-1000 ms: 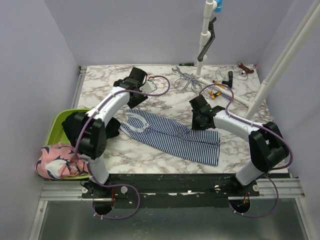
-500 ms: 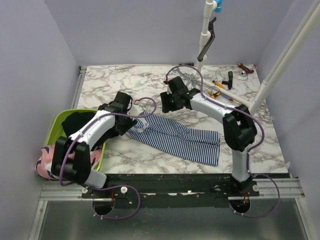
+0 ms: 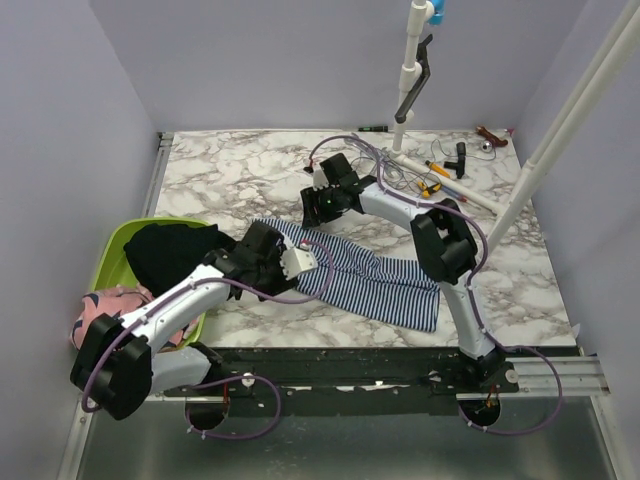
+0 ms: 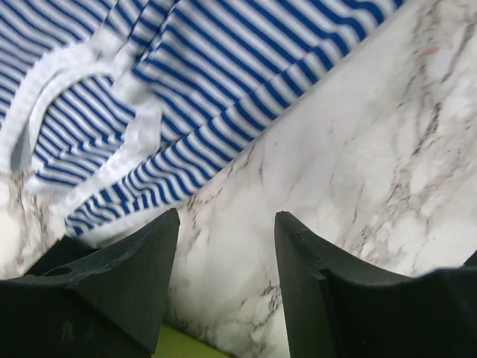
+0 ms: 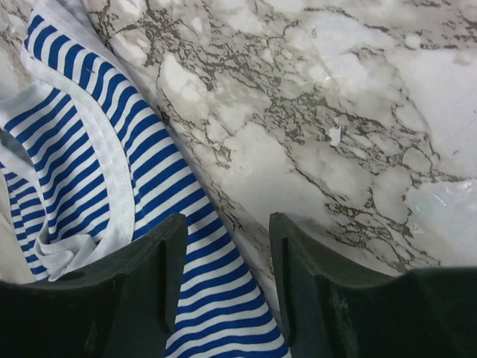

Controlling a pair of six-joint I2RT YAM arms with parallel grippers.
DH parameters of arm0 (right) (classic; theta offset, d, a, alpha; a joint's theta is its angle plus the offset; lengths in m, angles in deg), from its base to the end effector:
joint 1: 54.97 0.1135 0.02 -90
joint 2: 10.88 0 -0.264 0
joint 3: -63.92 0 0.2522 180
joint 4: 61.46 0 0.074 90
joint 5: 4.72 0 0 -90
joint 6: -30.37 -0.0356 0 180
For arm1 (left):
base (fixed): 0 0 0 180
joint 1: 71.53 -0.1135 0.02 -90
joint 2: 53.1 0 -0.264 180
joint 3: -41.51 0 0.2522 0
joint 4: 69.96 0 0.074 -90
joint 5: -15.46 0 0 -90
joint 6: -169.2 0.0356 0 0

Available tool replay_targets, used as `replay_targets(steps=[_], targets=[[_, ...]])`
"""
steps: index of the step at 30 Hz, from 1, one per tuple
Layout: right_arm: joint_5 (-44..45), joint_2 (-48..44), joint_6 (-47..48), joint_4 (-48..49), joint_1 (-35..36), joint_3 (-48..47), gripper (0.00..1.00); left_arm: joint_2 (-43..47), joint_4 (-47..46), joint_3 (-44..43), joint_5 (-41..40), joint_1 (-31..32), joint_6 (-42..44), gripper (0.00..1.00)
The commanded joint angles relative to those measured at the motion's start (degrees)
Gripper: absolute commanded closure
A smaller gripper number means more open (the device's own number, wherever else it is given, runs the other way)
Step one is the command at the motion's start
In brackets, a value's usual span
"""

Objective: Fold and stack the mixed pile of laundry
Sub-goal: Fold the tank top at the center of the board.

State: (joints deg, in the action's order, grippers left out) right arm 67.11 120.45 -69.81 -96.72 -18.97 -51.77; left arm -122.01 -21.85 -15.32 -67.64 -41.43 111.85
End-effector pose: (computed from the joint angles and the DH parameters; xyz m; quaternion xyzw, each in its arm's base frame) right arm 0.4022 0.3059 0.1601 -0.2594 0.8952 0.2665 0.2456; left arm 0.1934 -0.1170 0.2122 0.5154 0.8155 -0.0524 0.2580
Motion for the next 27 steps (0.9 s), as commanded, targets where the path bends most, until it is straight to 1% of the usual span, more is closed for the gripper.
replay_targets(steps=[1, 3, 6, 8, 11, 13, 16, 19, 21, 22, 25, 27], targets=[[-6.8, 4.8, 1.4, -3.1, 0.3, -1.9, 0.48, 0.9, -11.5, 4.3, 0.9, 4.8, 5.7, 0.46], [-6.9, 5.8, 1.2, -4.2, 0.2, -2.8, 0.50, -1.9, -13.1, 4.3, -1.8, 5.3, 6.5, 0.49], [-7.5, 7.4, 1.0, -5.0, 0.3, -4.1, 0.60, -5.4, -16.9, 5.2, -6.0, 5.4, 8.4, 0.54], [-8.4, 8.4, 0.9, -5.6, 0.2, -5.1, 0.64, -7.2, -18.5, 6.2, -7.9, 5.4, 10.5, 0.55], [-9.7, 8.9, 0.5, -5.8, 0.2, -5.5, 0.69, -9.6, -19.9, 6.5, -9.2, 5.4, 10.9, 0.55], [-10.4, 8.9, 0.3, -5.8, 0.3, -5.6, 0.72, -10.8, -21.0, 6.5, -9.7, 5.5, 11.1, 0.57], [-10.7, 9.2, -0.1, -5.7, 0.3, -6.1, 0.84, -11.1, -21.2, 6.4, -9.5, 5.6, 10.8, 0.69], [-10.0, 9.6, -1.4, -5.4, 0.0, -6.9, 0.99, -11.2, -21.4, 6.1, -10.3, 5.6, 11.3, 0.85], [-8.4, 9.2, -4.8, -3.3, -1.0, -6.5, 0.99, -11.7, -23.0, 6.3, -12.8, 5.6, 12.4, 0.95], [-7.6, 8.7, -7.7, -0.8, -2.0, -5.5, 0.99, -12.2, -24.2, 6.5, -14.6, 5.5, 13.4, 0.98], [-4.6, 6.1, -16.2, 8.5, -5.4, 0.1, 0.99, -15.3, -27.0, 5.5, -18.4, 5.2, 17.0, 1.00], [-2.6, 5.3, -19.4, 12.1, -7.4, 2.6, 0.99, -17.5, -28.2, 3.7, -19.2, 4.9, 19.3, 1.00]])
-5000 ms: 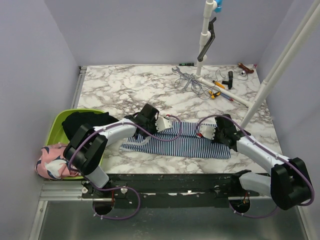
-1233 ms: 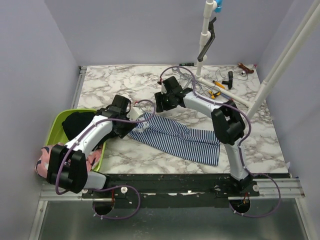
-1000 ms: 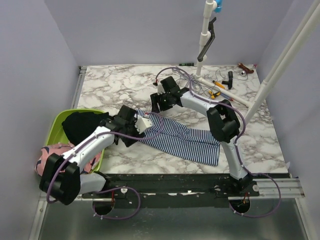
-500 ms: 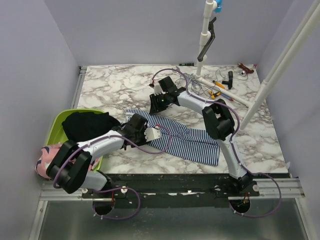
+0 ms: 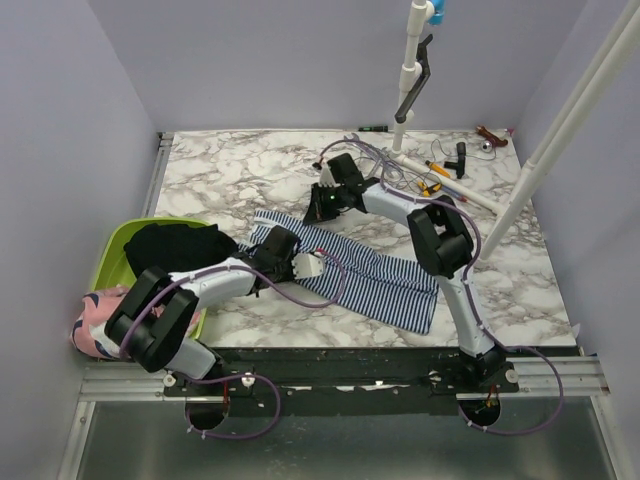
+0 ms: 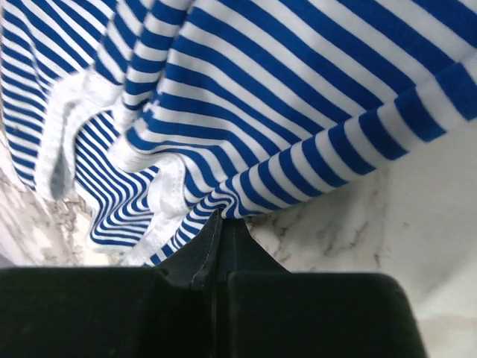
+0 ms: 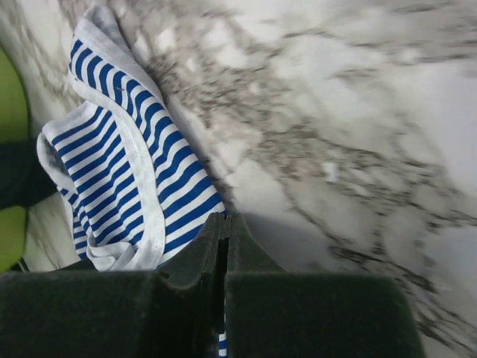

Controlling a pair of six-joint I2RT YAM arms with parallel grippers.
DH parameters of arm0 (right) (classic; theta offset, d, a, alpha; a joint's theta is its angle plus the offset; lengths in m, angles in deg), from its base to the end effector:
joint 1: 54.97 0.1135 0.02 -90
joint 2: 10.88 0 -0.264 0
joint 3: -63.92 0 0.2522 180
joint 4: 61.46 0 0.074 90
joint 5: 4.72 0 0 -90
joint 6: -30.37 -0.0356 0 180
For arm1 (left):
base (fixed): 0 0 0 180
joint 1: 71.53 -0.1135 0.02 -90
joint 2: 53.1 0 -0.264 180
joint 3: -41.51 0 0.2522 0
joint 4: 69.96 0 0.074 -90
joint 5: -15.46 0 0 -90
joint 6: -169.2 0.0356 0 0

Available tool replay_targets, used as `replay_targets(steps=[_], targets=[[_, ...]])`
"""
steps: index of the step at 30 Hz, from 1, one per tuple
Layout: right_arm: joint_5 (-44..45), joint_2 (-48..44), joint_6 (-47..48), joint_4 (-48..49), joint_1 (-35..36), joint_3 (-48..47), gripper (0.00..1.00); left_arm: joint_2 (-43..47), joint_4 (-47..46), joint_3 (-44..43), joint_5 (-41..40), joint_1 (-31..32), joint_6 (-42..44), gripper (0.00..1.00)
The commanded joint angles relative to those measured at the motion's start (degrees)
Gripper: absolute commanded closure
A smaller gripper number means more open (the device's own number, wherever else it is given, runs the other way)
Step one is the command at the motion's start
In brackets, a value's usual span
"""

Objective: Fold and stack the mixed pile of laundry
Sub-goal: Fold the tank top at the center of the board.

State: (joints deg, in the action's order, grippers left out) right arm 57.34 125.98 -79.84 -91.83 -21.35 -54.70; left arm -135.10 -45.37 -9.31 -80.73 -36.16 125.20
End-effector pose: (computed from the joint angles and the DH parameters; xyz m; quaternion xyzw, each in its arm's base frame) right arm 0.4254 0.3028 0.1360 -0.1907 0.8916 0.3566 0.2036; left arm 0.2147 -0.1477 0.1539 0.6101 0.7340 0.0786 0.2878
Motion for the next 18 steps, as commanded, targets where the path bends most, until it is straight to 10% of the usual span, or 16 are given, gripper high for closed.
replay_targets(steps=[1, 18], targets=[[8.2, -0.4, -10.5, 8.2, -5.6, 6.2, 0.99, -5.9, -5.7, -3.3, -6.4, -0.6, 7.1, 1.00], [23.9, 1.9, -18.1, 12.3, -10.5, 3.0, 0.99, -26.4, -12.9, -27.3, -1.6, -7.8, 29.2, 0.99]])
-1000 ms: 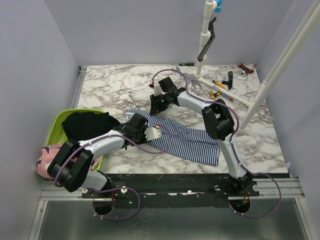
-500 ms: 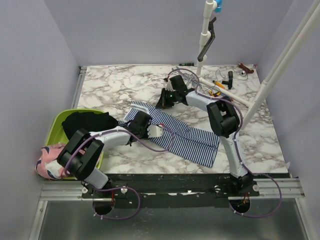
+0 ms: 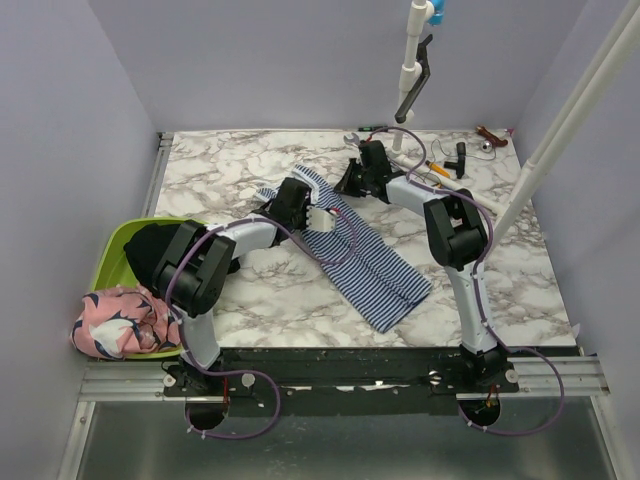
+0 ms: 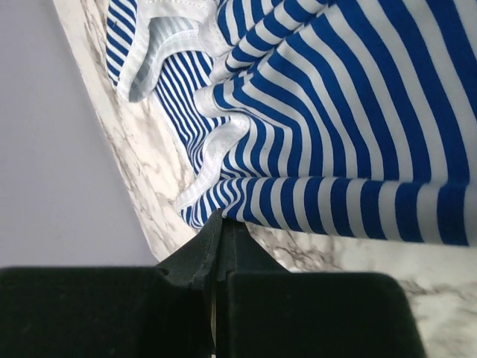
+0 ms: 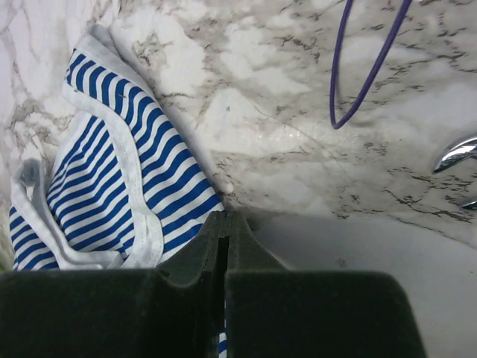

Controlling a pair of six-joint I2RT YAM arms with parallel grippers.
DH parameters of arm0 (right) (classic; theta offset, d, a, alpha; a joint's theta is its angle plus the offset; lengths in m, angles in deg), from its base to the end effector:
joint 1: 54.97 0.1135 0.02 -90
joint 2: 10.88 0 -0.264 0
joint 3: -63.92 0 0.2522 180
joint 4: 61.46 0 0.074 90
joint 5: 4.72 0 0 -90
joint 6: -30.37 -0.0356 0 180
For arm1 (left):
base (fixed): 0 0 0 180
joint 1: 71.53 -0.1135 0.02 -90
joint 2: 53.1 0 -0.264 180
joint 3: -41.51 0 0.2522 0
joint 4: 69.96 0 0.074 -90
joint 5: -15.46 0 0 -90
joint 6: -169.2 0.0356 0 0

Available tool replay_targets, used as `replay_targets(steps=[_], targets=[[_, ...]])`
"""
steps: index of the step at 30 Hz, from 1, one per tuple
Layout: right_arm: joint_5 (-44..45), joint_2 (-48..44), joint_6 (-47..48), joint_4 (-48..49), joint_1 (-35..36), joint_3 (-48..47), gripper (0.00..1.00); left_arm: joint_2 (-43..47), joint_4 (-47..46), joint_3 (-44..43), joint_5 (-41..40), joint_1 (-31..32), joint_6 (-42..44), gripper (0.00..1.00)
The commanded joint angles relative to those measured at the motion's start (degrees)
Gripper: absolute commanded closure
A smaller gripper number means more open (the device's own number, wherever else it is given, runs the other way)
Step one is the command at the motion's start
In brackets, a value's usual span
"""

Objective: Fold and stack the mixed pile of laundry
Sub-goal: Fold the tank top at the center of the board.

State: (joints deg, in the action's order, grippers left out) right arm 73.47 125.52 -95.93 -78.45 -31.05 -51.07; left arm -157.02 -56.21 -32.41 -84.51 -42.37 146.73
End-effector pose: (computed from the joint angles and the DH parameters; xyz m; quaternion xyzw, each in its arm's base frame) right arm 0.4827 0.2221 0.1359 0.0520 0.8951 0.2973 0.3280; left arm 0.3355 -0.1801 0.1682 0.6618 0.6344 0.2040 0.3433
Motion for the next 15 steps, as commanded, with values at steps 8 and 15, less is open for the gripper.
replay_targets(steps=[8, 15], targets=[[8.1, 1.8, -0.9, -1.3, -0.9, -0.3, 0.99, -8.5, 2.6, -9.5, 3.0, -2.8, 11.6, 0.93], [9.9, -1.4, 4.2, -6.2, -1.0, -1.1, 0.55, -7.8, 1.7, -9.8, 1.4, -5.4, 10.6, 0.52]])
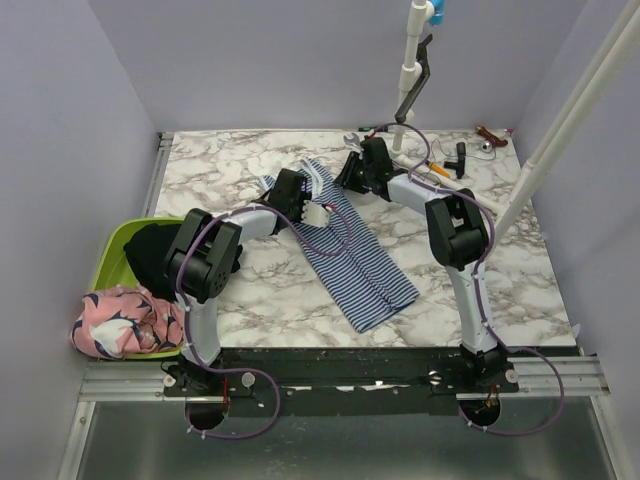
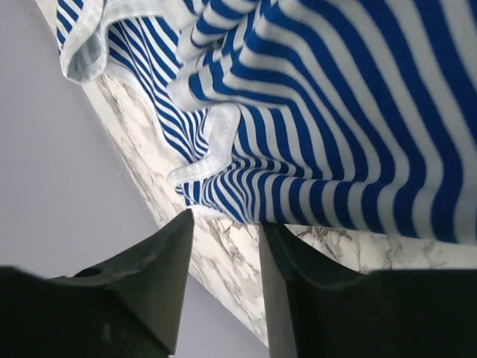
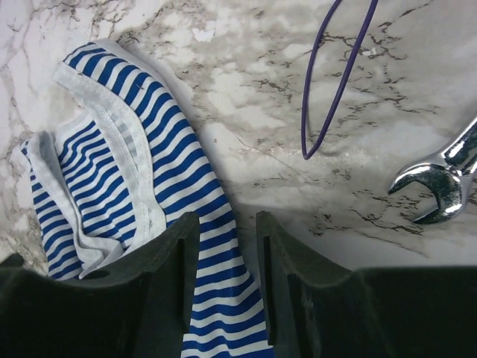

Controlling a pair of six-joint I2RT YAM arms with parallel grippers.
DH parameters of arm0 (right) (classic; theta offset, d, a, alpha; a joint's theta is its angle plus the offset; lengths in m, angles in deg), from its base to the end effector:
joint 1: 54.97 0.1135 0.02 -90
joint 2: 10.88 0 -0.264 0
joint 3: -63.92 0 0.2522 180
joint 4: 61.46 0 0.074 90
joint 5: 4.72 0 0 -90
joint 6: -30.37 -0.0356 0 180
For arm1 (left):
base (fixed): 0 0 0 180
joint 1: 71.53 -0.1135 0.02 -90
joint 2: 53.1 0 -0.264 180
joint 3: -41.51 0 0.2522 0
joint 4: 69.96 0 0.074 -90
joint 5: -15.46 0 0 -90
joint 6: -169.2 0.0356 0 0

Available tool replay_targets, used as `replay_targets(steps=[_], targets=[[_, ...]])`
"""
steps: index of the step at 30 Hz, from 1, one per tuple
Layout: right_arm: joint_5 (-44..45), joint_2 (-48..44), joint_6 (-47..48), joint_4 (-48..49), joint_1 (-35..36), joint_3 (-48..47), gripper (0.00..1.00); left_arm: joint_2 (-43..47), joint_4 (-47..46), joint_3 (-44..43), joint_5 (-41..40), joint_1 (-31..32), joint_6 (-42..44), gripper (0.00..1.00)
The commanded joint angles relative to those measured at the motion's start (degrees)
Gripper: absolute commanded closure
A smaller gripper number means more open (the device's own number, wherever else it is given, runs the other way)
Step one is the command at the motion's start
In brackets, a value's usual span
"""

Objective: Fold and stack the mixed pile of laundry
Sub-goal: Fold the tank top at the center of the board.

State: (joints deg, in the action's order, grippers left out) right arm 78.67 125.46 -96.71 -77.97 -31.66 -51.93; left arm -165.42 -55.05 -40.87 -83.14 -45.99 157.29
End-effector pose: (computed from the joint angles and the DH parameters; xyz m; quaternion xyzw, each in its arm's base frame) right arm 0.4893 0.2153 0.1417 0.0816 0.8901 0.2686 0.3591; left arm 0.3778 -0.1746 0.1548 0.7060 0.5919 0.2315 0.3126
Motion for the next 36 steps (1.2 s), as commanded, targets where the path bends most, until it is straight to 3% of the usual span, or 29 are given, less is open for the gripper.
replay_targets(steps=[1, 5, 12, 15, 19, 22, 28, 33, 36], targets=[[5.7, -2.6, 7.0, -7.9, -0.4, -0.3, 0.52, 1.7, 1.6, -1.5, 0.5, -2.0, -0.9, 0.48], [10.3, -9.9, 13.3, -14.3, -0.4, 2.7, 0.43, 7.8, 9.8, -1.9, 2.7, -1.4, -6.0, 0.41], [13.5, -27.4, 15.1, -18.8, -0.4, 23.3, 0.42, 20.5, 23.4, 6.2, 7.7, 6.5, -17.0, 0.40], [12.6, -32.2, 13.8, -21.8, -0.3, 31.3, 0.42, 24.0, 25.4, 8.2, 8.5, 11.8, -26.2, 0.40], [11.9, -38.6, 11.7, -22.1, -0.4, 41.3, 0.46, 25.6, 29.3, 6.6, 17.3, 16.9, -40.0, 0.43], [11.3, -43.0, 9.9, -21.7, -0.4, 47.3, 0.48, 24.8, 28.9, 5.8, 19.3, 21.2, -46.8, 0.46], [10.4, -44.1, 8.3, -20.5, -0.3, 53.6, 0.53, 22.4, 18.1, 13.9, 15.1, 32.8, -43.5, 0.46], [7.0, -45.7, 6.9, -20.8, 0.1, 58.2, 0.58, 17.3, 16.3, 17.7, 11.0, 39.2, -39.6, 0.46], [7.0, -48.4, 5.3, -22.8, 1.5, 60.6, 0.61, 18.2, 19.6, 18.4, 14.9, 40.9, -37.6, 0.46]])
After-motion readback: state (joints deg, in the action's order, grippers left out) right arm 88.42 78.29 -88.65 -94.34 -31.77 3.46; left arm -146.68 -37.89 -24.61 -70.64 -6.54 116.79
